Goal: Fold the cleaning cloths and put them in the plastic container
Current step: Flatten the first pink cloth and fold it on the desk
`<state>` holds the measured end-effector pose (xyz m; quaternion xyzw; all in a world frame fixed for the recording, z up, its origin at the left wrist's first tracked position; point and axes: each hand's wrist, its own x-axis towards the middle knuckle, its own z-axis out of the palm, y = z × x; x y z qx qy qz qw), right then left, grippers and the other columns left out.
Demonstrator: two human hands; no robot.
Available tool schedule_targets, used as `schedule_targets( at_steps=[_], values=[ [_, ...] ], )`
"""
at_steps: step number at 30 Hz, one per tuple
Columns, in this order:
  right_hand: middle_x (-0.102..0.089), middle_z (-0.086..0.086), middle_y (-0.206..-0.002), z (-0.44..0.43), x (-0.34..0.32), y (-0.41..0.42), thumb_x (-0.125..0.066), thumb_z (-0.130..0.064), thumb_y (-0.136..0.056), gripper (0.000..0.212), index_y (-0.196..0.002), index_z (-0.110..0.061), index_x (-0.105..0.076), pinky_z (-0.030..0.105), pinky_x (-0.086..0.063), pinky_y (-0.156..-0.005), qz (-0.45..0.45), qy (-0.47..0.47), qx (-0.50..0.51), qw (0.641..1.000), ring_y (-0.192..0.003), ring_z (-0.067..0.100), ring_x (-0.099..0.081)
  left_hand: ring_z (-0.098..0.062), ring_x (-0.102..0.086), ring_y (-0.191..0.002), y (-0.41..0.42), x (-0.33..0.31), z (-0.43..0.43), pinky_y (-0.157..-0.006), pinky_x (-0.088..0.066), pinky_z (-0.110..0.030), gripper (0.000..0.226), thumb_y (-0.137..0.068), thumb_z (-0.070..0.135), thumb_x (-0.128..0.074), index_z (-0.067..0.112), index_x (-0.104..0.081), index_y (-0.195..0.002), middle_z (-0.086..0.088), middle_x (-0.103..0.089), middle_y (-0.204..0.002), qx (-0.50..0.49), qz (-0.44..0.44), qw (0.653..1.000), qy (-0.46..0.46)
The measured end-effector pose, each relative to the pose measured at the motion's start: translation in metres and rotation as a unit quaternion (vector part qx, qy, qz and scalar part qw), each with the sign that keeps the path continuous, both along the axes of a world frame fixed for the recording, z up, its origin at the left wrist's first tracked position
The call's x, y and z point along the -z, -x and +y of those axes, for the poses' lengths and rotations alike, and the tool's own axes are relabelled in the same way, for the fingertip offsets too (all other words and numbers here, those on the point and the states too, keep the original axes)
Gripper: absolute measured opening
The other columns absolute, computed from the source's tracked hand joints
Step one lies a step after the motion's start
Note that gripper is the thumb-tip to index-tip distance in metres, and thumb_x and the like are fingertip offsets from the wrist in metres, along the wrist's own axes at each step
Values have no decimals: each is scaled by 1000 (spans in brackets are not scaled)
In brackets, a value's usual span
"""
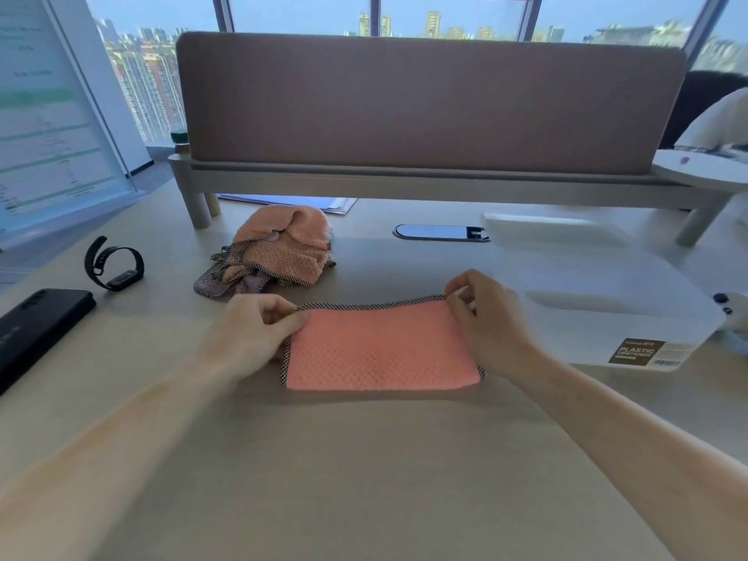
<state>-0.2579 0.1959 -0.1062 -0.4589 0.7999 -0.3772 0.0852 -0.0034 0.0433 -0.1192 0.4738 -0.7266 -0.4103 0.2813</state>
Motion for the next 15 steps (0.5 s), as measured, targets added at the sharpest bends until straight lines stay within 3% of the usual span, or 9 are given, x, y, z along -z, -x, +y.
schedule_targets(
  at_steps=[5, 9, 15],
  values=[
    [-69, -4, -101, -4, 23, 2, -54, -16, -100, 15, -110, -17, -66, 28, -43, -81, 18, -34, 28, 999, -98, 18, -63, 2, -64, -72, 6, 0, 5, -61, -43, -18, 11, -85, 33, -79, 30, -70, -79, 13, -71, -75, 14, -152, 976, 153],
    [-68, -4, -106, 1, 24, -1, -64, -21, -97, 18, -115, -17, -65, 23, -42, -81, 63, -30, 32, 997, -91, 11, -59, 5, -57, -72, 8, 2, 11, -59, -35, -10, 14, -82, 30, -81, 30, -69, -88, 19, -64, -77, 24, -179, 964, 194],
    [-62, -17, -83, 12, 15, 2, -72, -22, -91, 15, -105, -20, -72, 5, -35, -61, 77, -27, 38, 996, -71, -6, -56, -2, -62, -73, 13, 2, 8, -67, -44, -27, 11, -90, 35, -72, 27, -70, -83, 15, -67, -77, 2, -179, 965, 193]
  ],
)
